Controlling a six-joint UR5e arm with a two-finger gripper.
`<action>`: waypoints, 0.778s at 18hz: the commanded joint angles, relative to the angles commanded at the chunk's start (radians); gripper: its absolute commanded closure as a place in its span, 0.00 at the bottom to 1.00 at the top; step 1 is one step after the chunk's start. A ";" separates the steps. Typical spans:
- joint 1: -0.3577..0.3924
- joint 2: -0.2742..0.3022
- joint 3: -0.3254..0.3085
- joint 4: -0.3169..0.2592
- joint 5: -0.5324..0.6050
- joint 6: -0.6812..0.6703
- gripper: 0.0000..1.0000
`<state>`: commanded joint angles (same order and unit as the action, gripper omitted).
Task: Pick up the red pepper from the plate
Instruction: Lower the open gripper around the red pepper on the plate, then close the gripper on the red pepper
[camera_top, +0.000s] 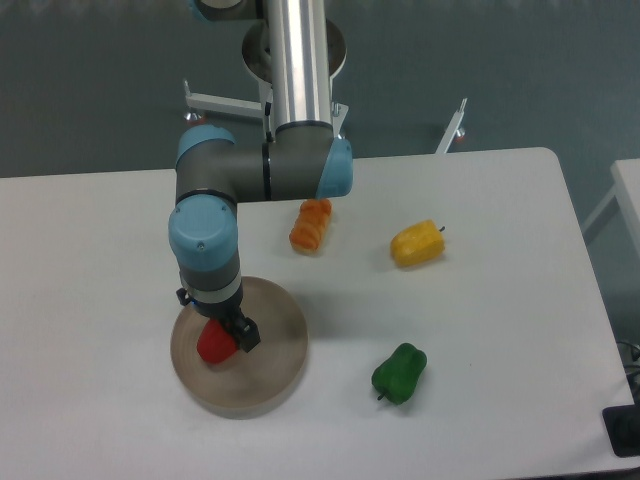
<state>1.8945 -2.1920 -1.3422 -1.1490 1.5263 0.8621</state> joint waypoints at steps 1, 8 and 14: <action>-0.005 -0.008 0.002 0.006 0.002 0.000 0.00; -0.006 -0.017 -0.012 0.040 0.017 -0.014 0.00; -0.006 0.001 -0.014 0.038 0.043 -0.017 0.70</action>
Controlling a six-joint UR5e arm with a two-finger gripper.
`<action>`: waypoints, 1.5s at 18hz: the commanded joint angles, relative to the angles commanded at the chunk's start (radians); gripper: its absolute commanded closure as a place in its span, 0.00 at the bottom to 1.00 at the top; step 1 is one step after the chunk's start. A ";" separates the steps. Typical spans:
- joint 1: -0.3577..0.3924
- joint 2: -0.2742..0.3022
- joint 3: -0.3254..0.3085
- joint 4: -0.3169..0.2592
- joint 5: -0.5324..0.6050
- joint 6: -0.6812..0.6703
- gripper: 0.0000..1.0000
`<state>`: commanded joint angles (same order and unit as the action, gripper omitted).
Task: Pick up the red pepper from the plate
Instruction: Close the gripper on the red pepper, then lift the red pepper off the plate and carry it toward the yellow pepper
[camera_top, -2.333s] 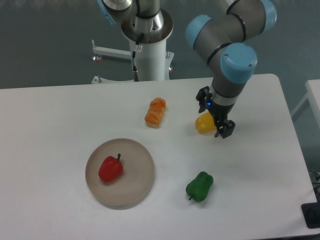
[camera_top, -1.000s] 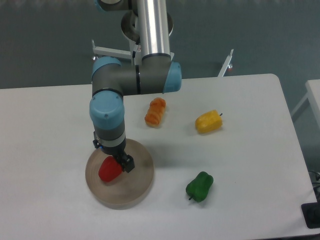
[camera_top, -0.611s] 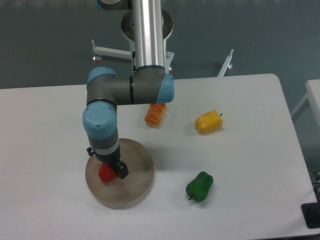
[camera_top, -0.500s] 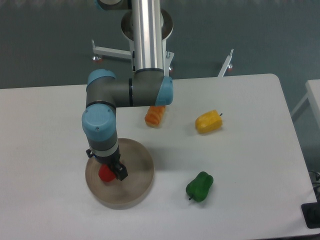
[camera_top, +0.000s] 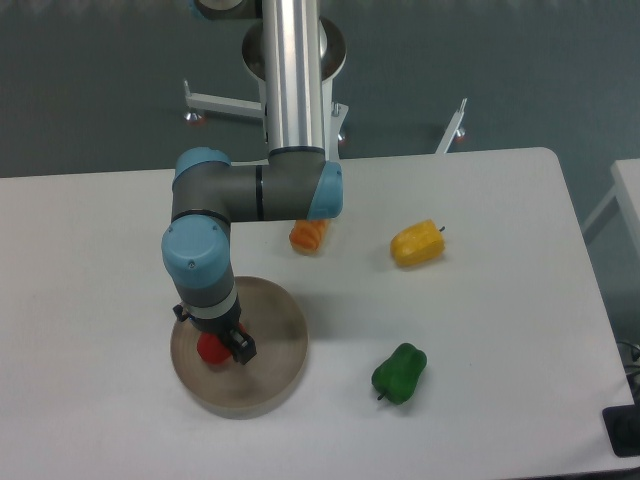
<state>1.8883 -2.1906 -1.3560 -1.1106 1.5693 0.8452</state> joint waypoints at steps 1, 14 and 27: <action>0.002 0.015 -0.002 -0.002 0.000 0.006 0.70; 0.273 0.233 -0.017 -0.254 -0.021 0.234 0.72; 0.520 0.249 0.008 -0.333 -0.038 0.632 0.75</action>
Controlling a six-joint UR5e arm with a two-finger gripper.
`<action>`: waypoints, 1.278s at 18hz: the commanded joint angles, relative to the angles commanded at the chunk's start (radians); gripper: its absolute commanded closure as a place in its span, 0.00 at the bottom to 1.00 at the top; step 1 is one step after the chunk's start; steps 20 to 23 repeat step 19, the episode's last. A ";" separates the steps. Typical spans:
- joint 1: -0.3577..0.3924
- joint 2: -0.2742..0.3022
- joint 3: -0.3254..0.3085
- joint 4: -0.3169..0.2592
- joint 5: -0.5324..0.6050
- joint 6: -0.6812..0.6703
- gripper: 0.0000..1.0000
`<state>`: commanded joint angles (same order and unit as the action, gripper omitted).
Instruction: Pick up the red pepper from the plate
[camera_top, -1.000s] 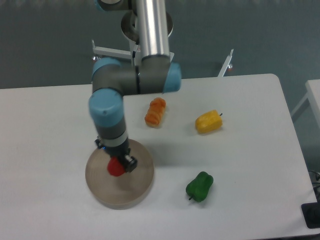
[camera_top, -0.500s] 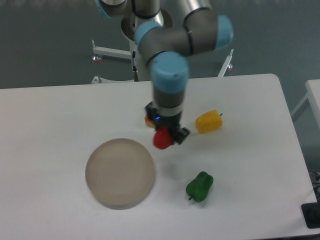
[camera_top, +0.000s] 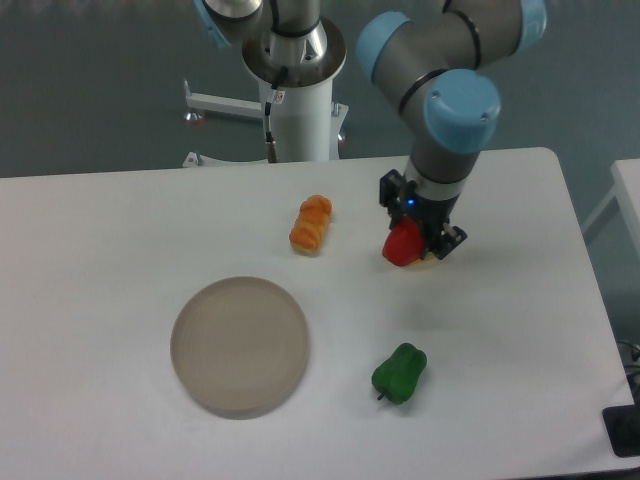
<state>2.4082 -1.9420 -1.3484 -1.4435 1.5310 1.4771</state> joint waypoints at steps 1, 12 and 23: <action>0.009 0.000 -0.001 -0.002 -0.002 0.011 0.75; 0.008 -0.008 -0.001 -0.005 -0.017 0.086 0.73; 0.008 -0.009 0.000 0.002 -0.011 0.085 0.74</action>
